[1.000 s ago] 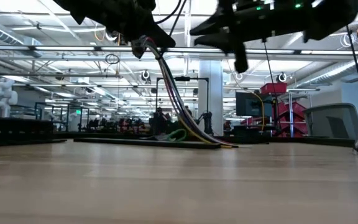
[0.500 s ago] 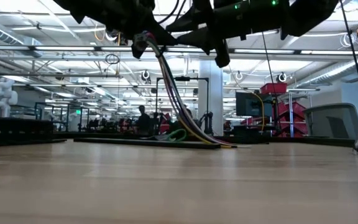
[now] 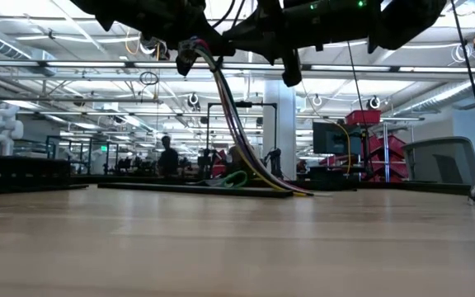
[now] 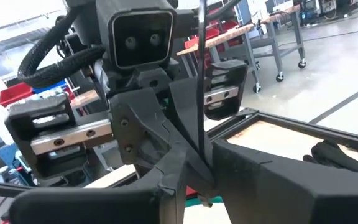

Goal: Ziptie cables
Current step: Wrap the cables using a black zip tie

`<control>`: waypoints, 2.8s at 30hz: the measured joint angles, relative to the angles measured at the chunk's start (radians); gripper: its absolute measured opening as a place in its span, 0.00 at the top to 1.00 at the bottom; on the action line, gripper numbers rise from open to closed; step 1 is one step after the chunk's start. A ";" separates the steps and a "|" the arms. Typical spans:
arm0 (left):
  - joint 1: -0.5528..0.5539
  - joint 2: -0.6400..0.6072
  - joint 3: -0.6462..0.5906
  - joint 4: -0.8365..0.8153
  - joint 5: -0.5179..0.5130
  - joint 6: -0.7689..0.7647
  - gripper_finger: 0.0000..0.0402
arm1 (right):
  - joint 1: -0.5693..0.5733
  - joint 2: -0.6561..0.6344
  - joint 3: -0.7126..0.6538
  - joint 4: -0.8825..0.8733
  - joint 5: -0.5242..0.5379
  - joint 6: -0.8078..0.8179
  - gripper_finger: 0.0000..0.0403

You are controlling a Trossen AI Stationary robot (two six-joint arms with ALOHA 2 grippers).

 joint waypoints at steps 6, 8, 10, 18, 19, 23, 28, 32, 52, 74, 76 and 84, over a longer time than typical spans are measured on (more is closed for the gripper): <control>-0.003 0.000 0.000 -0.001 0.004 0.000 1.00 | -0.011 0.000 0.000 0.015 -0.007 0.000 0.81; -0.005 0.000 0.000 -0.001 0.004 0.000 1.00 | -0.013 0.000 0.000 0.015 -0.022 0.000 0.80; -0.005 0.000 0.000 0.004 0.004 0.000 1.00 | -0.018 0.000 0.000 0.021 -0.025 -0.001 0.79; -0.005 0.001 0.000 0.027 -0.005 0.001 1.00 | -0.038 0.000 0.001 0.029 -0.077 0.009 0.82; -0.005 0.001 0.000 0.027 -0.007 0.001 1.00 | -0.038 0.000 0.001 0.029 -0.077 0.010 0.82; -0.006 0.001 0.000 0.026 -0.014 0.002 1.00 | -0.038 0.000 0.001 0.029 -0.099 0.012 0.84; -0.006 0.009 0.000 0.029 -0.018 0.002 1.00 | -0.043 0.000 0.012 0.011 -0.102 0.026 0.88; -0.005 0.022 0.000 0.038 -0.018 0.002 1.00 | -0.044 0.000 0.062 -0.070 -0.123 0.010 0.96; -0.001 0.000 -0.001 0.014 -0.019 0.007 1.00 | -0.051 -0.007 0.103 -0.185 -0.124 0.000 0.89; -0.001 -0.011 -0.001 0.020 -0.082 0.062 1.00 | -0.043 -0.007 0.102 -0.171 -0.114 -0.001 0.87; -0.001 -0.012 -0.001 0.019 -0.081 0.061 1.00 | -0.046 -0.010 0.102 -0.174 -0.118 -0.004 0.86; 0.003 -0.013 0.002 0.030 -0.087 0.056 1.00 | -0.059 -0.084 0.100 -0.298 -0.138 -0.044 0.76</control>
